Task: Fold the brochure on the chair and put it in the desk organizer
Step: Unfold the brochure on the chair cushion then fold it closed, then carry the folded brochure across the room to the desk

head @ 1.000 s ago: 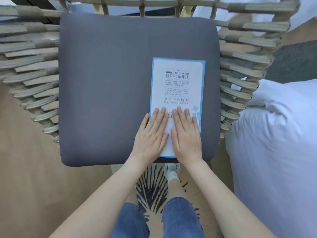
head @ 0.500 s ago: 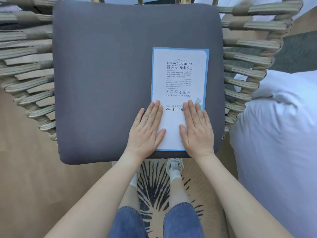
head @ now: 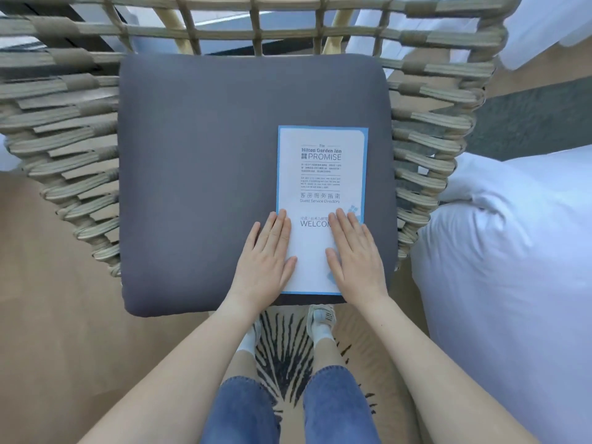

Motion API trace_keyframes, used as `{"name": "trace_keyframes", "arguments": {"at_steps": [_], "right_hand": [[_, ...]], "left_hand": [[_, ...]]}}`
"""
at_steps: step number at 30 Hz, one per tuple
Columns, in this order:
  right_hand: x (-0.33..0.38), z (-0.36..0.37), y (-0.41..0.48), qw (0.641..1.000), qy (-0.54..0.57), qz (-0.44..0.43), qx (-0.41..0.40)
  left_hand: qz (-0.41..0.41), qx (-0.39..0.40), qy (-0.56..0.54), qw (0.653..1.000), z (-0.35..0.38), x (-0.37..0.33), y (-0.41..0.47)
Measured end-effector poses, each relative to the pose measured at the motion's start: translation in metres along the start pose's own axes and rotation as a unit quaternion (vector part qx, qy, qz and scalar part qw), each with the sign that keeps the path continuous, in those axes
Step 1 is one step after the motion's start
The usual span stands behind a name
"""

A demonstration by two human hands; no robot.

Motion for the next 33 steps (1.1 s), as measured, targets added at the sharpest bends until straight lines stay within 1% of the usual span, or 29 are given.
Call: {"name": "trace_keyframes", "arguments": {"at_steps": [2, 4, 7, 8, 9, 14, 17, 20, 21, 23, 26, 28, 29, 31, 33], "right_hand": [[0.000, -0.020, -0.003, 0.998, 0.049, 0.027, 0.000], [-0.002, -0.038, -0.003, 0.993, 0.089, 0.076, -0.014], [-0.008, -0.057, 0.002, 0.986, 0.104, 0.132, -0.019], [-0.010, -0.059, 0.006, 0.984, 0.103, 0.146, -0.017], [-0.012, -0.060, 0.010, 0.982, 0.100, 0.159, -0.014], [-0.012, -0.048, 0.020, 0.973, 0.098, 0.207, 0.004], [-0.004, -0.041, 0.018, 0.972, 0.102, 0.214, 0.004], [0.003, -0.037, 0.017, 0.969, 0.130, 0.211, -0.001], [0.004, -0.037, 0.017, 0.966, 0.143, 0.214, 0.001], [0.005, -0.038, 0.016, 0.950, 0.196, 0.242, 0.002], [0.002, -0.046, 0.014, 0.904, 0.317, 0.287, 0.003], [0.002, -0.059, 0.012, 0.872, 0.388, 0.296, 0.015], [0.003, -0.066, 0.009, 0.862, 0.412, 0.295, 0.019], [0.007, -0.082, 0.002, 0.851, 0.437, 0.288, 0.026], [0.014, -0.101, -0.007, 0.845, 0.454, 0.281, 0.036]], "left_hand": [[-0.006, 0.004, -0.044, 0.999, -0.020, -0.007, 0.000], [-0.023, -0.015, -0.117, 0.993, -0.038, -0.011, 0.002], [-0.112, -0.063, -0.241, 0.962, -0.055, -0.010, 0.010], [-0.139, -0.077, -0.266, 0.951, -0.058, -0.010, 0.015], [-0.154, -0.087, -0.278, 0.944, -0.058, -0.010, 0.020], [-0.165, -0.115, -0.299, 0.933, -0.045, -0.015, 0.038], [-0.177, -0.130, -0.319, 0.922, -0.037, -0.022, 0.041], [-0.182, -0.120, -0.362, 0.906, -0.035, -0.027, 0.041], [-0.193, -0.114, -0.382, 0.897, -0.035, -0.027, 0.042], [-0.228, -0.097, -0.436, 0.865, -0.040, -0.024, 0.043], [-0.249, -0.080, -0.521, 0.813, -0.052, -0.017, 0.042], [-0.244, -0.071, -0.560, 0.789, -0.064, -0.015, 0.036], [-0.242, -0.062, -0.584, 0.772, -0.072, -0.016, 0.031], [-0.245, -0.051, -0.623, 0.741, -0.089, -0.019, 0.020], [-0.249, -0.051, -0.646, 0.720, -0.111, -0.022, 0.008]]}}
Point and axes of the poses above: each hand's wrist, its own y-axis towards the middle knuckle, its own z-axis out of the palm, x = y × z, the point moved 1 cm from there along y, towards the middle knuckle, and after that the axes turned 9 degrees about -y, right-handed, at the moved point
